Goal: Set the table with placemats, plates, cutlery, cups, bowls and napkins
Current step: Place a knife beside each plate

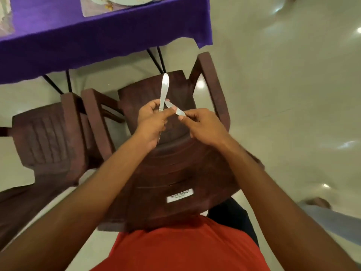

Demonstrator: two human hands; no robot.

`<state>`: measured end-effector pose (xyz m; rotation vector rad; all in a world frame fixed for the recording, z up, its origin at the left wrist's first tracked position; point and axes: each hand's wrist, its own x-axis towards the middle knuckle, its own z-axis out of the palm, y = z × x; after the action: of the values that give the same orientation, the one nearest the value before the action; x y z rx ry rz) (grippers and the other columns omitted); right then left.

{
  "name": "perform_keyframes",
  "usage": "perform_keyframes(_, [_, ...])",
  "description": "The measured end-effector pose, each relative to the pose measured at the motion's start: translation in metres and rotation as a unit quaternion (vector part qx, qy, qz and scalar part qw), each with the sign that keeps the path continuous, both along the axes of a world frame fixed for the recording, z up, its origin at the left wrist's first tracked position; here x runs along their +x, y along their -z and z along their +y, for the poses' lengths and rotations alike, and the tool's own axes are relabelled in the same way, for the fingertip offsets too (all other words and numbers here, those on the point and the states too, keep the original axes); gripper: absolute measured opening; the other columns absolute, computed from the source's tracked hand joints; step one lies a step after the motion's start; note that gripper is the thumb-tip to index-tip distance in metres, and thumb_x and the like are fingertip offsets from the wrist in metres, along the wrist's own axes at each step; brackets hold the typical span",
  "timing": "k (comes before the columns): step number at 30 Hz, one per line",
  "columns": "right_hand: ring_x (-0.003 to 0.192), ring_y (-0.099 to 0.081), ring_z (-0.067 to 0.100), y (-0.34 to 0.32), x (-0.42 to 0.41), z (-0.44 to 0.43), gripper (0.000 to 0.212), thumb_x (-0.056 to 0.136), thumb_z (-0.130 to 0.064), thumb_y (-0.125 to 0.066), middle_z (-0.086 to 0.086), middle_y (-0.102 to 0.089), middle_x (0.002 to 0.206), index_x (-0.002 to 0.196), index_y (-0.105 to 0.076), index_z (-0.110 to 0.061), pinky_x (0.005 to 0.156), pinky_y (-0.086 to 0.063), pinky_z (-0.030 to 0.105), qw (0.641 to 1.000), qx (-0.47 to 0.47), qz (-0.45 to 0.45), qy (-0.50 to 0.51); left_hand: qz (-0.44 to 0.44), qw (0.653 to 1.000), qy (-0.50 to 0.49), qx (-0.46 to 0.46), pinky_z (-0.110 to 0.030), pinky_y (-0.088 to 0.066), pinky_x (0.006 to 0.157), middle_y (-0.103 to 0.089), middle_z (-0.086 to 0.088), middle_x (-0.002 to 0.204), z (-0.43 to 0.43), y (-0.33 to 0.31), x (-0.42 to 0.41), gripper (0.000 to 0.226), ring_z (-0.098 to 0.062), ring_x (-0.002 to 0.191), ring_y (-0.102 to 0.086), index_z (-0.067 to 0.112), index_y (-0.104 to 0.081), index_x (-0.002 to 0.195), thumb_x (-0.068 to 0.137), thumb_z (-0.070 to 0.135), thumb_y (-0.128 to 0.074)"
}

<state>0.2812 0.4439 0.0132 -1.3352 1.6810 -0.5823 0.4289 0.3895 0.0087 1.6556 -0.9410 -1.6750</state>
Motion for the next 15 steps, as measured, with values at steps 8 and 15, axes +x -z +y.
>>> perform_keyframes(8, [0.062, -0.060, 0.015, 0.007, -0.153, 0.007, 0.023, 0.102, -0.031, -0.055, -0.008, -0.059, 0.063, 0.082, -0.066, -0.031, 0.062, -0.049, 0.038, 0.999, -0.009, -0.006, -0.031, 0.001, 0.996, -0.086, 0.010, -0.019, -0.039, 0.044, -0.070, -0.010, 0.088, 0.017, -0.003, -0.156, 0.020, -0.002, 0.046, -0.052, 0.010, -0.067, 0.106, 0.087, 0.006, -0.073])
perform_keyframes(15, [0.070, -0.065, 0.014, 0.017, -0.239, -0.018, 0.023, 0.102, -0.032, -0.055, -0.011, -0.065, 0.071, 0.107, -0.075, -0.023, 0.072, -0.060, 0.036, 0.998, 0.018, -0.060, 0.010, 0.020, 0.991, -0.130, 0.014, -0.017, -0.026, 0.037, -0.057, -0.013, 0.088, -0.020, 0.005, -0.235, 0.009, -0.005, 0.046, -0.033, 0.014, -0.068, 0.093, 0.089, 0.007, -0.071])
